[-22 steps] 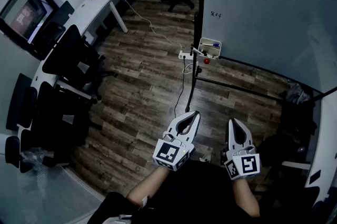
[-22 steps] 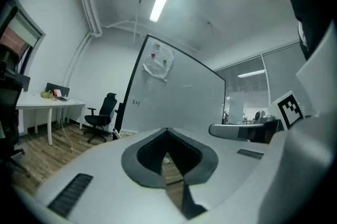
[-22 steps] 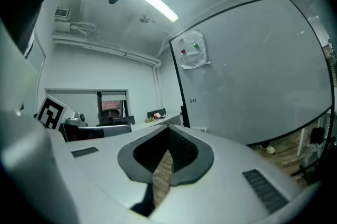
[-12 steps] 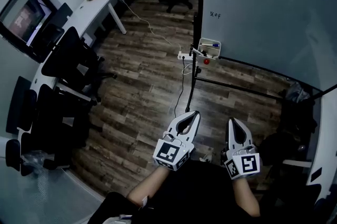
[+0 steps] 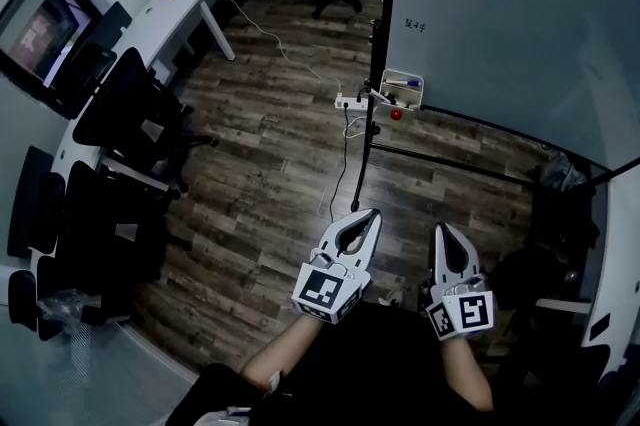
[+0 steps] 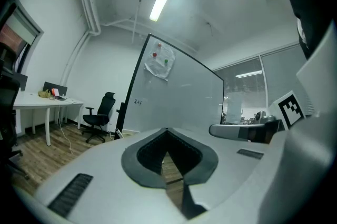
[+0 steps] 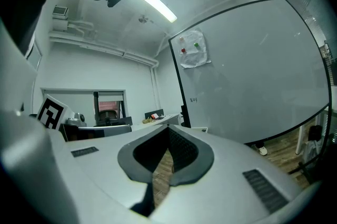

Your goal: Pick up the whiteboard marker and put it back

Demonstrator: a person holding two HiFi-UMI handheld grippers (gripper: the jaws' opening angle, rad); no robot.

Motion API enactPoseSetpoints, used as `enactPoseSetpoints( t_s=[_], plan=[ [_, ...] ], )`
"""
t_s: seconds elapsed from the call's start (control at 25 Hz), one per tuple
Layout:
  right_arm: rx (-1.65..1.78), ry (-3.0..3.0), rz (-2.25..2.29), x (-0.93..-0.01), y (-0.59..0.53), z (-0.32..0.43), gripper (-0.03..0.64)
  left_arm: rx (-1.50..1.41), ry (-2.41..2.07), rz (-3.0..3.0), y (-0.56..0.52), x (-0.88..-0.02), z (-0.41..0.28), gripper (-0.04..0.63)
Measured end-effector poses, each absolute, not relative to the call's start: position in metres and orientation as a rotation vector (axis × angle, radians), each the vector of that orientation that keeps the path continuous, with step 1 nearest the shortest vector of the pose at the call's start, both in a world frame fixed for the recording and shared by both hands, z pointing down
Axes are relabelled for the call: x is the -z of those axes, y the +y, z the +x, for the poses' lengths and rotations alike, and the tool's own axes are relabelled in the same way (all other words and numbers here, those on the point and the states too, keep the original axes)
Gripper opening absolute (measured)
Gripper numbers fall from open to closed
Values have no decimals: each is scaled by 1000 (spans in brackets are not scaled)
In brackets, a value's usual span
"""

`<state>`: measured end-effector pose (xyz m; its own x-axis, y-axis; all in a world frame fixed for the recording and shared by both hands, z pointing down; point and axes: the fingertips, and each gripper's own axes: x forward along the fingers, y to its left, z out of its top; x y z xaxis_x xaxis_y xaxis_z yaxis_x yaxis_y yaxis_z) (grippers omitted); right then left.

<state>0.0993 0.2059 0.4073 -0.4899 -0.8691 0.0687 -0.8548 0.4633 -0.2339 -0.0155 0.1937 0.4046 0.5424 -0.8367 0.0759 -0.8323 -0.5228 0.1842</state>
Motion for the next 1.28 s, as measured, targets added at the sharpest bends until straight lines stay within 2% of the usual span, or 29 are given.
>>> enactPoseSetpoints(
  t_s=[0.56, 1.28],
  plan=[
    [385, 2616, -1655, -421, 203, 57, 6, 25, -1324, 2597, 179, -414, -58, 8],
    [434, 2609, -1701, -442, 164, 54, 6, 34, -1261, 2590, 140, -425, -53, 8]
  ],
)
